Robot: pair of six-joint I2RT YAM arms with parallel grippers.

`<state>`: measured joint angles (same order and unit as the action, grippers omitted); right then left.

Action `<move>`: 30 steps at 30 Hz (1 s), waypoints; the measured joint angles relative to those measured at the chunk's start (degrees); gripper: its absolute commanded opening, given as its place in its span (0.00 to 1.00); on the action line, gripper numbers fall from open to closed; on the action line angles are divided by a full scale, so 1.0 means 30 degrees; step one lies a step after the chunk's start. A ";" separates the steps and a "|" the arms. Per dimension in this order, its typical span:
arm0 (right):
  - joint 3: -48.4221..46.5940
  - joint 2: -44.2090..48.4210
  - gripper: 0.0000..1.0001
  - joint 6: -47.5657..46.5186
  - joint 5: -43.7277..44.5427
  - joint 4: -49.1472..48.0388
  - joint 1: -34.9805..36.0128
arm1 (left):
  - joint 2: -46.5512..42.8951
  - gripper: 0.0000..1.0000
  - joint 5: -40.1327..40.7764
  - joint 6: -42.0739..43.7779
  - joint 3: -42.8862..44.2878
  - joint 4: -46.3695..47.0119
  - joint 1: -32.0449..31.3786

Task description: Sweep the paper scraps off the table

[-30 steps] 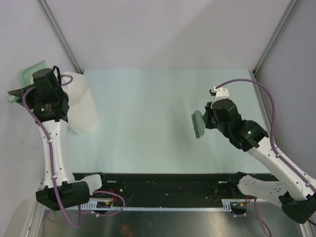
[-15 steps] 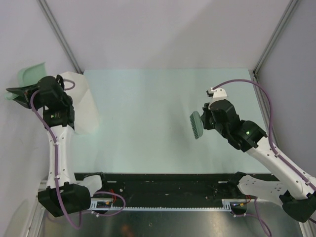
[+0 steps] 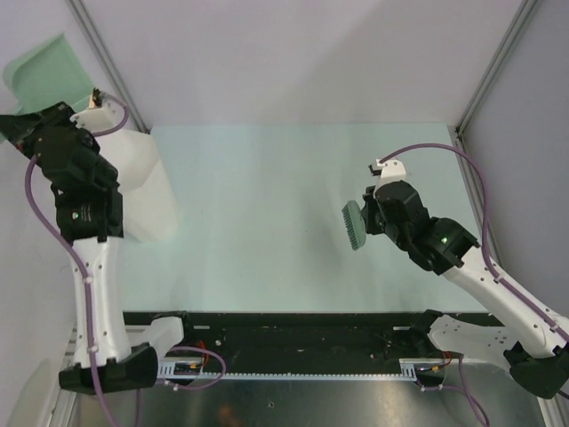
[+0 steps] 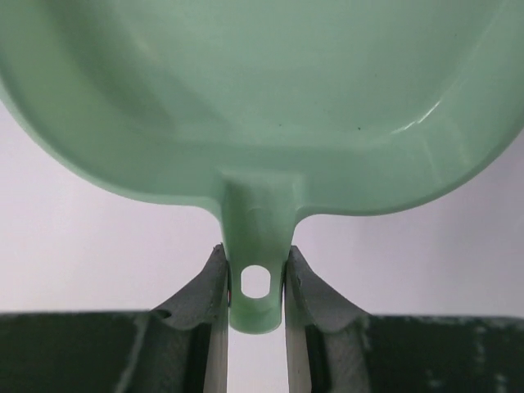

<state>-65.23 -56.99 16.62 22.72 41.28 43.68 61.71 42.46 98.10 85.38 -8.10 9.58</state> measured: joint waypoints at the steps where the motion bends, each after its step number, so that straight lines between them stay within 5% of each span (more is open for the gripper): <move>1: 0.0000 0.0000 0.00 0.0000 0.0036 0.0000 0.0022 | -0.0226 0.00 -0.0299 -0.0612 0.0080 -0.0146 -0.0430; 7: 0.0000 0.0000 0.00 0.0044 0.0080 0.0000 0.0160 | -0.1005 0.00 -0.1494 -0.7949 0.1654 -0.5107 -0.5901; 15: 0.0007 0.0131 0.00 0.0102 0.0313 0.0080 0.0160 | 0.2499 0.00 -0.4787 -1.7602 0.3570 -1.2036 -1.2947; 22: 0.0029 0.0823 0.00 0.0117 0.0765 0.0510 0.0146 | 0.7650 0.00 -1.1045 -2.2972 0.2382 -1.4841 -1.5555; 30: 0.0175 0.1173 0.00 0.0131 0.1115 0.0896 -0.0168 | 1.3529 0.00 -1.4819 -2.5405 0.1188 -1.5475 -1.6305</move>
<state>-64.71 -53.47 17.02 26.06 43.97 43.18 102.30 -2.00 21.89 88.95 -54.52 -39.33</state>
